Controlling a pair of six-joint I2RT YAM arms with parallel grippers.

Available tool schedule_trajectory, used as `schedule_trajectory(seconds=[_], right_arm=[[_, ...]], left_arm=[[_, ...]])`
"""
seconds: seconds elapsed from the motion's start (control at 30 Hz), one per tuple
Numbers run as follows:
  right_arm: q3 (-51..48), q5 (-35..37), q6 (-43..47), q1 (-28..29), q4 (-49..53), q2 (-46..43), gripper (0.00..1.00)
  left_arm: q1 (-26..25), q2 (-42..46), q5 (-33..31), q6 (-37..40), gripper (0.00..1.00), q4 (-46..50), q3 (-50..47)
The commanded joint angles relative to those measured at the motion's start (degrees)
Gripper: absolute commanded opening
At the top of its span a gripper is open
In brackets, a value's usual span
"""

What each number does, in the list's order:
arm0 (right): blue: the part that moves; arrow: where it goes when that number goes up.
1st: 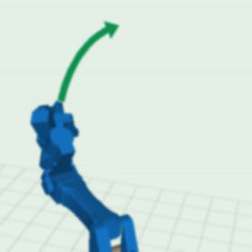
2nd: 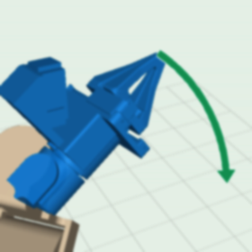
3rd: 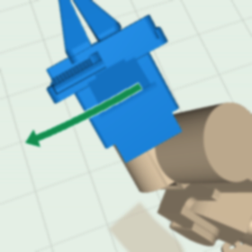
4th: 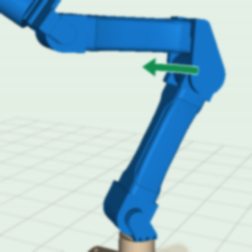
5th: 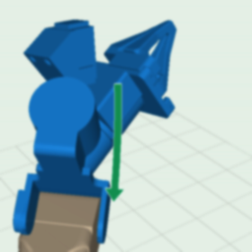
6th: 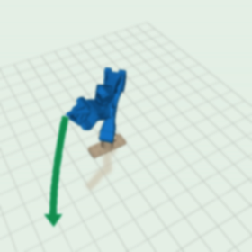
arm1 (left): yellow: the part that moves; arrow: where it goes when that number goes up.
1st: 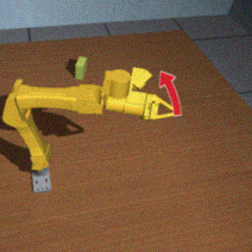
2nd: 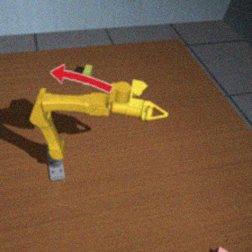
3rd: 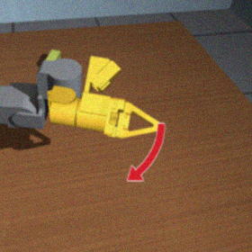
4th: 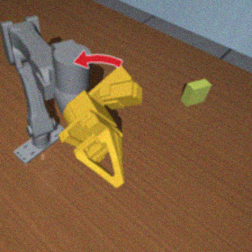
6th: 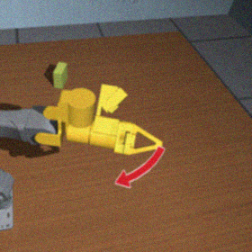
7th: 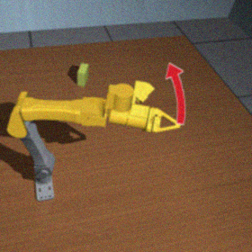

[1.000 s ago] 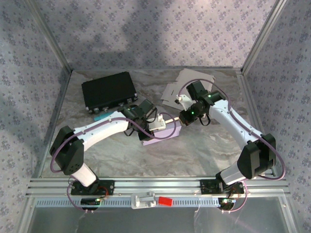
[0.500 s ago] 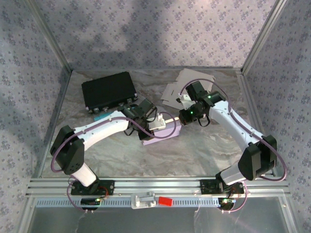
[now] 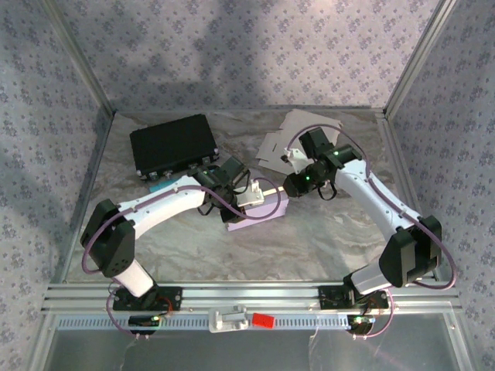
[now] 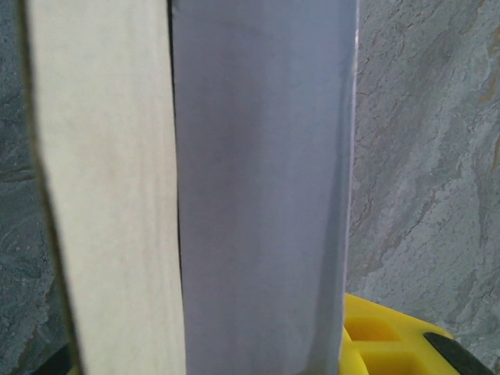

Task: Fold the paper box

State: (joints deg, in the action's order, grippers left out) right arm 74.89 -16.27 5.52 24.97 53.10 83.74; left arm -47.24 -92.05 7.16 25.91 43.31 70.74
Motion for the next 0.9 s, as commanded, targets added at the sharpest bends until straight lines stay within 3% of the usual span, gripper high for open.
schedule_trajectory(seconds=[0.0, 0.47, 0.87], right_arm=[[0.2, -1.8, 2.6, -0.4, -0.1, 0.4, 0.24], [-1.0, -0.5, 2.5, -0.2, -0.6, 1.8, 0.23], [-0.2, 1.4, 1.5, 0.5, -1.5, 2.2, 0.09]], left_arm=[[0.3, -1.1, 1.3, 0.4, 0.26, 1.3, 0.8], [0.5, -1.2, 1.5, 0.3, 0.26, 1.5, 1.0], [0.5, -1.1, 1.6, 0.4, 0.26, 1.6, 1.0]])
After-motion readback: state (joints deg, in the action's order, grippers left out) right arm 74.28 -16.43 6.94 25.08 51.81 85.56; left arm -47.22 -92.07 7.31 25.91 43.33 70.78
